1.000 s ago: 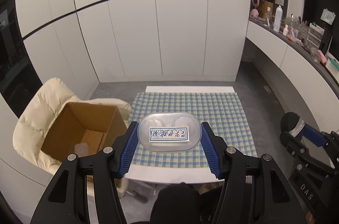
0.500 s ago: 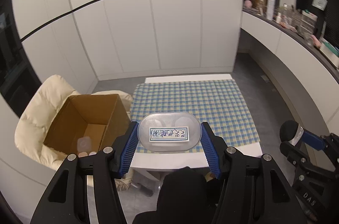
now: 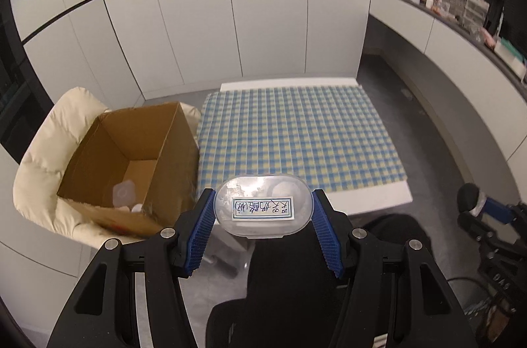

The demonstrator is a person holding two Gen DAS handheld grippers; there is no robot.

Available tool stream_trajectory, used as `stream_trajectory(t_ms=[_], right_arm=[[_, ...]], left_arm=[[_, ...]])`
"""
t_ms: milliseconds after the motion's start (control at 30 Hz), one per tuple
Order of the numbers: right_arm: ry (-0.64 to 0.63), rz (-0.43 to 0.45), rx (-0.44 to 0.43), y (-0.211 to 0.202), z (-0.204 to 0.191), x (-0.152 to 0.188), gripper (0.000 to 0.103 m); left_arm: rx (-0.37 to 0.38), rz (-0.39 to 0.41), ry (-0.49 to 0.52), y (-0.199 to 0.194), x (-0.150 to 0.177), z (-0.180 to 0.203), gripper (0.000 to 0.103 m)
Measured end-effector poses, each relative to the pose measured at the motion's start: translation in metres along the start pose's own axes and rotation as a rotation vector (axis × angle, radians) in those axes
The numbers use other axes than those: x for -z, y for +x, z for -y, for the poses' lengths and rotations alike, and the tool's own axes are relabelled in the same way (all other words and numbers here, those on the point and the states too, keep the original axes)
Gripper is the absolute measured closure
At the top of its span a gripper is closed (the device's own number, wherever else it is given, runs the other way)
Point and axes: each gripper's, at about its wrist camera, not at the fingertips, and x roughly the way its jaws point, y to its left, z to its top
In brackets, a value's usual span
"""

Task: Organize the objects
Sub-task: 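Carry the clear case and black compact toward the cardboard box with both grippers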

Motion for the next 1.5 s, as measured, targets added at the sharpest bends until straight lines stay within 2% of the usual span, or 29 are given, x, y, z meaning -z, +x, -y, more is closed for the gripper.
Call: stream_trajectory(t_ms=[233, 400, 633, 733, 1500], right_arm=[[-0.006, -0.018, -0.001, -0.009, 0.002, 0.012, 0.054], [0.008, -0.017, 0.001, -0.015, 0.008, 0.014, 0.054], [0.012, -0.016, 0.004, -0.017, 0.01, 0.018, 0.054], [-0.001, -0.011, 0.03, -0.017, 0.009, 0.02, 0.054], [-0.013, -0.019, 0.007, -0.014, 0.002, 0.017, 0.054]], left_arm=[[0.004, -0.057, 0.019, 0.006, 0.02, 0.003, 0.045], [0.02, -0.072, -0.006, 0.008, 0.025, 0.001, 0.045], [0.02, -0.043, 0.0, 0.0, 0.025, 0.004, 0.045], [0.021, -0.045, -0.006, -0.001, 0.025, 0.004, 0.045], [0.02, -0.061, -0.034, 0.002, 0.03, -0.004, 0.045]])
